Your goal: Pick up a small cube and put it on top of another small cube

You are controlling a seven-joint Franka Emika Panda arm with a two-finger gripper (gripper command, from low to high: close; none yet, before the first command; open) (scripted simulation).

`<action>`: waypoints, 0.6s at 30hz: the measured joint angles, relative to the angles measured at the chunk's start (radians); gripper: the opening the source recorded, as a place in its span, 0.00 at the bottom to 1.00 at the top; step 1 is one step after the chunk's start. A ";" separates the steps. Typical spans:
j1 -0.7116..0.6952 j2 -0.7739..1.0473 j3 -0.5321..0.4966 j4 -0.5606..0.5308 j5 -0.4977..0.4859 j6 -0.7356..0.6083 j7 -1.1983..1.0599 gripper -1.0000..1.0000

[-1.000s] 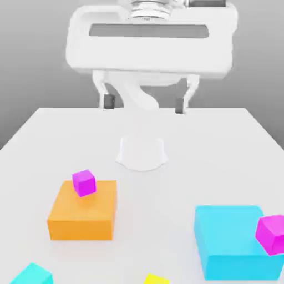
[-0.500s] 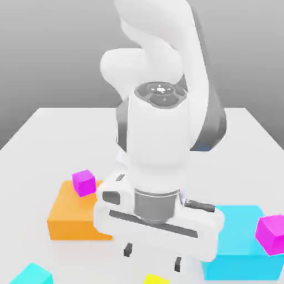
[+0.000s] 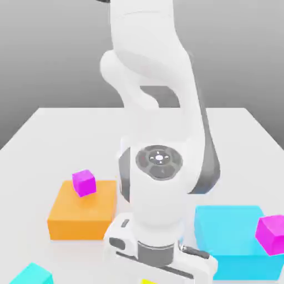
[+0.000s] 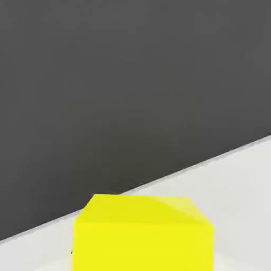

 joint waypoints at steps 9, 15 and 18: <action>0.102 -0.191 0.195 0.016 0.005 -0.213 -0.302 0.00; 0.181 -0.256 0.305 0.021 0.016 -0.288 -0.495 0.00; 0.204 -0.177 0.287 0.002 -0.040 -0.198 -0.467 1.00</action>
